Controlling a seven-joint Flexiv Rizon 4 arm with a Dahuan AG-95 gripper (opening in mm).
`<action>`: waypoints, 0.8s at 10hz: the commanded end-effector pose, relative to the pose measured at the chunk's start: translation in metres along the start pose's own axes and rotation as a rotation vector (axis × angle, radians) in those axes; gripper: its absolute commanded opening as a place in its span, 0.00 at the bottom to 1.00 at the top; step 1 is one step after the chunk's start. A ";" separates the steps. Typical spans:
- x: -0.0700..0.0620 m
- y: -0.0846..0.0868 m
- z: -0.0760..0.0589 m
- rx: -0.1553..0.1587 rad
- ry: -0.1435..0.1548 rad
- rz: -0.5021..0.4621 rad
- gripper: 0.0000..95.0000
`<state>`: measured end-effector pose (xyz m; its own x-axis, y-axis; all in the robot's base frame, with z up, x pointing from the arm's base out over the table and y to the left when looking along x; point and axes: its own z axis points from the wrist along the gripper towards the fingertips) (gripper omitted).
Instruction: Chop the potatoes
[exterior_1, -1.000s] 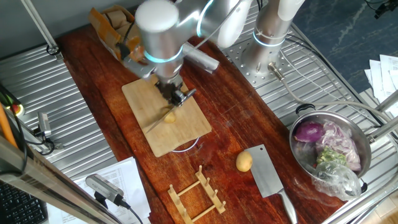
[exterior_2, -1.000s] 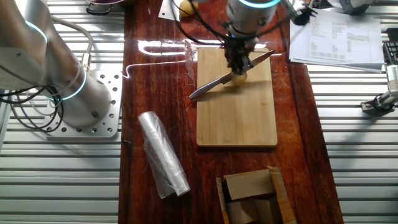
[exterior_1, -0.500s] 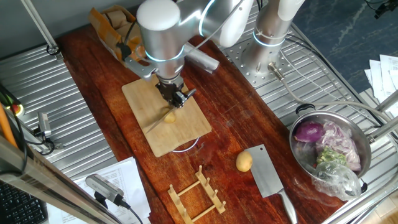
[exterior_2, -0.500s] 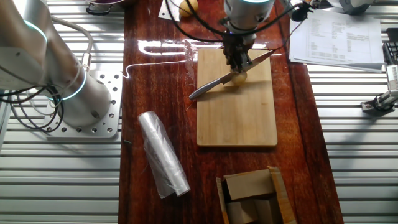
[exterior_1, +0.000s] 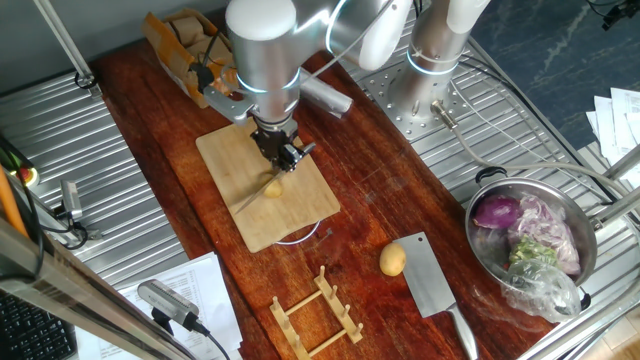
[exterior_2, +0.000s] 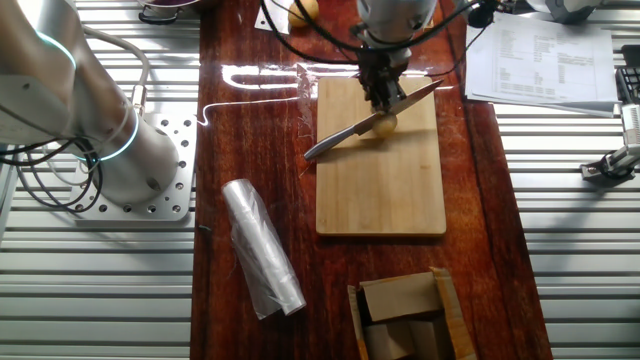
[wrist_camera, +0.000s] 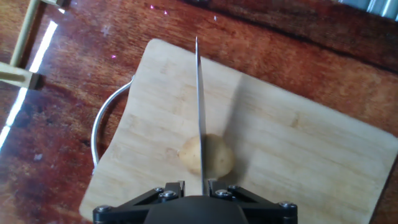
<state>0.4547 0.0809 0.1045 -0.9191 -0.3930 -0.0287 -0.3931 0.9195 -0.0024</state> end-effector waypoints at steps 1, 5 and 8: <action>0.003 0.000 -0.002 0.004 -0.024 -0.009 0.20; 0.003 0.000 -0.002 0.014 -0.051 -0.020 0.20; -0.003 -0.002 0.000 0.010 -0.054 -0.034 0.20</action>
<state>0.4594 0.0799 0.1036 -0.9002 -0.4284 -0.0780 -0.4290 0.9032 -0.0099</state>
